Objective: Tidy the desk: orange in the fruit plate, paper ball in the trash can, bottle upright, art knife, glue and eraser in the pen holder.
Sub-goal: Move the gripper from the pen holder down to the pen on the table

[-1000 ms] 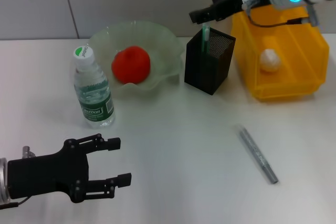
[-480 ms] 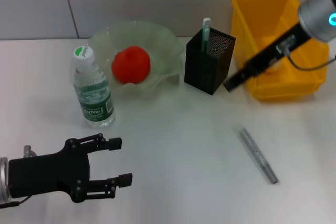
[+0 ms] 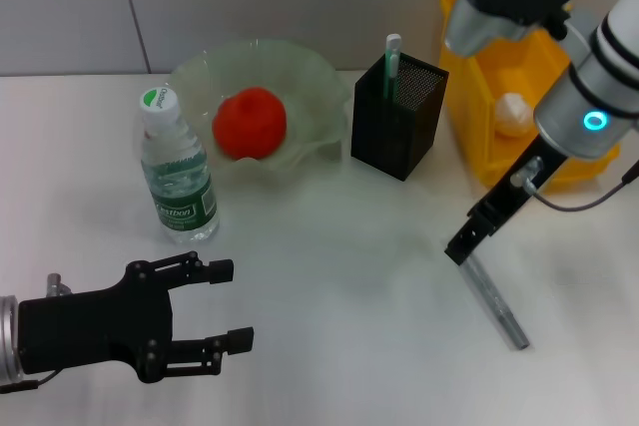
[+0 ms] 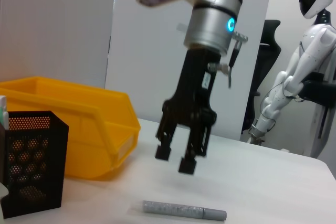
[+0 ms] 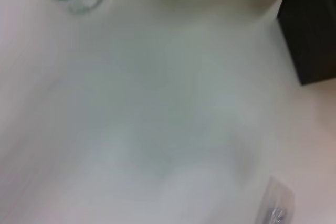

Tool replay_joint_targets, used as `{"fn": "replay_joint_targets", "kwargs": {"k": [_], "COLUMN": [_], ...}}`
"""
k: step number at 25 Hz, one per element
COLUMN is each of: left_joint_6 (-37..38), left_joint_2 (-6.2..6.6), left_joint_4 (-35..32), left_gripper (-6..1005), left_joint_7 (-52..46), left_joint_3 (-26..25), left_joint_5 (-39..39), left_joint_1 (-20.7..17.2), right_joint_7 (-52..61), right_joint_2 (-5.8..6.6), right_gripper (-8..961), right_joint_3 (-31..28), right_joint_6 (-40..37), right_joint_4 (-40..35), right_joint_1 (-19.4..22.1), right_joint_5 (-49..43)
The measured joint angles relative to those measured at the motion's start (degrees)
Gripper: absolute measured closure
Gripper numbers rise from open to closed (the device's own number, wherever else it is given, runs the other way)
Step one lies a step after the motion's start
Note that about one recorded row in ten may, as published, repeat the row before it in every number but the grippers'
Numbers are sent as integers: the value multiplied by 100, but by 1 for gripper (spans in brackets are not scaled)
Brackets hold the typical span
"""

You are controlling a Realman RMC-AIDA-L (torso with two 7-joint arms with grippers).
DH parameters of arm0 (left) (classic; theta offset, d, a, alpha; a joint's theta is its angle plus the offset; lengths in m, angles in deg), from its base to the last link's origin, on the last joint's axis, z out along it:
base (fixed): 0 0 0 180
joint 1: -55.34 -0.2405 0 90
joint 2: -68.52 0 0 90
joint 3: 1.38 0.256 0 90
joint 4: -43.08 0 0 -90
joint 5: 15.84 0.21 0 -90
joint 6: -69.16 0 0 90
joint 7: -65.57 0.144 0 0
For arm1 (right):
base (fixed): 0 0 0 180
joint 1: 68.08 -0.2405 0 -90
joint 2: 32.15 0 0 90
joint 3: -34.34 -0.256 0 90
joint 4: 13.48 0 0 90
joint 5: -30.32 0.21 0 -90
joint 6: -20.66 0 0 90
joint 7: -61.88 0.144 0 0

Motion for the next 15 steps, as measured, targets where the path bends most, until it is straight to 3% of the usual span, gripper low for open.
{"fn": "replay_joint_targets", "kwargs": {"k": [15], "left_joint_6": [-22], "left_joint_2": [-34], "left_joint_4": [0], "left_gripper": [172], "left_joint_7": [-2], "left_joint_3": [-7], "left_joint_5": [-26], "left_joint_1": [2], "right_joint_7": [92], "right_joint_2": [-23], "right_gripper": [230], "right_joint_3": [410], "right_joint_6": [553], "right_joint_4": [824], "right_joint_1": [-63], "right_joint_5": [-287]}}
